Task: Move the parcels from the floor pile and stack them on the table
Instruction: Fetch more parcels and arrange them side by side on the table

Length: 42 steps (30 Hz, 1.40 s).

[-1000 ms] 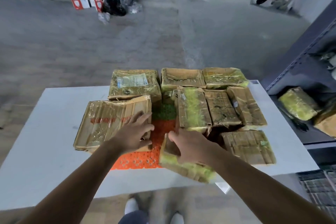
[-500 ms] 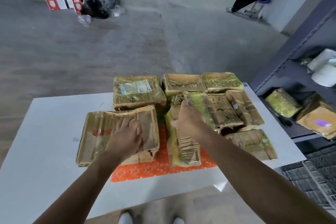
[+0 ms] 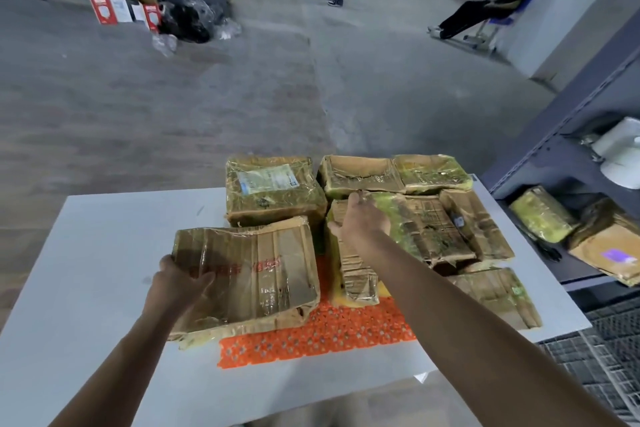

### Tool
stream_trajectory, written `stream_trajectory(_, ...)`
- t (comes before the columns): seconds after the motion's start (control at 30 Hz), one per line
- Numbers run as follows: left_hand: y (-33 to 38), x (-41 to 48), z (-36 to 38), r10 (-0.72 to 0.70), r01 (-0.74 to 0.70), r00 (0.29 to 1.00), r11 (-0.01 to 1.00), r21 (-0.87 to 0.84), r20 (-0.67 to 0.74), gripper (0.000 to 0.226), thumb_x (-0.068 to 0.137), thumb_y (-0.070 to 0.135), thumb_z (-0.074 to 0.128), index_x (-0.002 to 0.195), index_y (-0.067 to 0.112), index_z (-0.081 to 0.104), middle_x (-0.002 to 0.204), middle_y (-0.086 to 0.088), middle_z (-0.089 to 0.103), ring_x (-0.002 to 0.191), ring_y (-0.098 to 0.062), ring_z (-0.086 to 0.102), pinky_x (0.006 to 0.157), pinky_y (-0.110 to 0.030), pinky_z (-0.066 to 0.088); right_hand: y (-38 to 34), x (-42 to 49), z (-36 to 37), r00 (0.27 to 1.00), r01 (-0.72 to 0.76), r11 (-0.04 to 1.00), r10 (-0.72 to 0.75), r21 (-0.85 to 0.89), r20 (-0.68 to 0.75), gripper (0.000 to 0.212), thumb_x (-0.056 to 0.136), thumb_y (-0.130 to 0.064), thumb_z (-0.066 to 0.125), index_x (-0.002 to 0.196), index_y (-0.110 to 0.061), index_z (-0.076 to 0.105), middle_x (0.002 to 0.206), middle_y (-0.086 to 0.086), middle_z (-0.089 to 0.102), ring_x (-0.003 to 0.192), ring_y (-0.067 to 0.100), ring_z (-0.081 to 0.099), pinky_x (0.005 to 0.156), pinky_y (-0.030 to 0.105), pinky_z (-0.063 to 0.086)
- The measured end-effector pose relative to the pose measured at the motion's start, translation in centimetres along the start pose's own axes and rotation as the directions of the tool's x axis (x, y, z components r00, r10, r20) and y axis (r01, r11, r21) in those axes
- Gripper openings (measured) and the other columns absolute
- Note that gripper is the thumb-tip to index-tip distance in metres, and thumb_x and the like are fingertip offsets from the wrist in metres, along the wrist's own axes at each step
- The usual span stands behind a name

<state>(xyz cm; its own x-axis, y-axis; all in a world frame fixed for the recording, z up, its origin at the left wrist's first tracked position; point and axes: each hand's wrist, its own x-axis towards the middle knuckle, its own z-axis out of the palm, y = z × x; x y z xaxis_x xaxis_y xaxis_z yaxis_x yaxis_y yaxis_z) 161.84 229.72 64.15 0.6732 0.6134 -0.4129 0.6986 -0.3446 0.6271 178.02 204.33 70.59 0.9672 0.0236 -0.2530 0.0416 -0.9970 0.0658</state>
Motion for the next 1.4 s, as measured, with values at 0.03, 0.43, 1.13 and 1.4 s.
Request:
stream_trajectory(0.03,0.0,-0.1,0.2,-0.003,0.003,1.000,0.999,-0.034,-0.004,0.070,0.079,0.027,0.077,0.130,-0.002,0.038,0.118,-0.023,0.058,0.104,-0.040,0.057,0.079,-0.043,0.046,0.0,0.0,0.3,1.000,0.005,1.000,-0.005,-0.008,0.000,0.070,0.087,-0.062,0.057,0.135,-0.017,0.032,0.137,0.017,0.042,0.108,0.030,0.058,0.060,0.034,0.044)
stream_trajectory(0.43,0.9,-1.6,2.5,0.038,-0.040,0.999,0.991,-0.125,-0.022,0.063,0.082,0.024,0.073,0.131,0.005,0.040,0.122,-0.017,0.053,0.105,-0.034,0.055,0.083,-0.047,0.050,3.0,0.3,2.6,0.985,0.168,0.986,-0.168,-0.020,-0.043,0.069,0.092,-0.063,0.046,0.146,-0.021,0.034,0.151,0.016,0.017,0.115,0.032,0.054,0.072,0.034,0.057)
stream_trajectory(1.13,2.9,0.0,2.5,0.040,-0.045,0.999,0.968,-0.248,-0.022,0.041,0.088,0.009,0.053,0.129,0.012,0.048,0.107,-0.007,0.063,0.089,-0.027,0.060,0.075,-0.042,0.055,4.1,1.0,3.5,0.958,0.277,0.961,-0.275,0.012,-0.081,0.058,0.095,-0.051,0.050,0.139,-0.013,0.044,0.141,0.014,0.027,0.105,0.027,0.059,0.079,0.030,0.055)
stream_trajectory(1.4,3.4,0.7,2.5,0.009,0.005,0.997,0.982,-0.188,0.071,0.049,0.085,0.014,0.053,0.132,0.009,0.038,0.117,-0.012,0.056,0.098,-0.029,0.055,0.083,-0.046,0.052,3.9,1.3,3.3,0.964,0.261,0.965,-0.260,0.007,-0.058,0.054,0.094,-0.048,0.054,0.134,-0.014,0.048,0.137,0.011,0.029,0.095,0.024,0.061,0.078,0.034,0.058)
